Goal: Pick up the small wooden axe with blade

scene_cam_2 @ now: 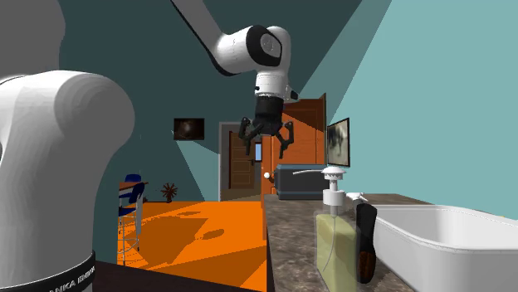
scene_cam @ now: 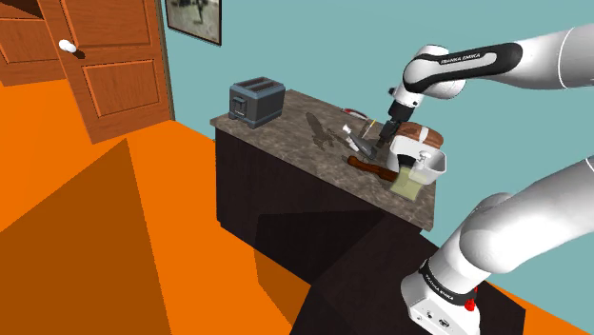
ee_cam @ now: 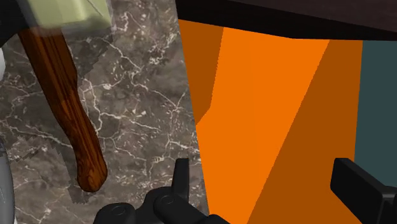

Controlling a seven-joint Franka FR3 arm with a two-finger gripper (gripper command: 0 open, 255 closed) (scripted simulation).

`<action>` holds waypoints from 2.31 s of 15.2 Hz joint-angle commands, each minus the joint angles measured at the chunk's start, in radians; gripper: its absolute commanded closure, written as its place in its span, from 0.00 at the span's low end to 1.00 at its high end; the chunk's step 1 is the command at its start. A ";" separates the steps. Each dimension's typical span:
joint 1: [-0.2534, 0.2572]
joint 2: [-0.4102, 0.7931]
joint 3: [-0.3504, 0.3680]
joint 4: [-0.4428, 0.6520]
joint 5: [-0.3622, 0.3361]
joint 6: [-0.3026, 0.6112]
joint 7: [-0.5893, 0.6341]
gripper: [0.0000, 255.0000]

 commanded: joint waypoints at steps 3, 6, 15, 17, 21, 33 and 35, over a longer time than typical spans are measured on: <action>0.003 0.145 -0.070 0.053 0.030 0.057 -0.126 0.00; 0.001 0.269 -0.112 0.107 0.076 0.094 -0.228 0.00; -0.097 0.664 -0.128 0.337 0.265 0.141 -0.521 0.00; -0.135 0.748 -0.113 0.402 0.297 0.140 -0.569 0.00; -0.180 0.846 -0.088 0.468 0.332 0.155 -0.615 0.00; -0.197 0.900 -0.065 0.464 0.365 0.206 -0.634 1.00; -0.197 0.900 -0.065 0.465 0.364 0.206 -0.634 1.00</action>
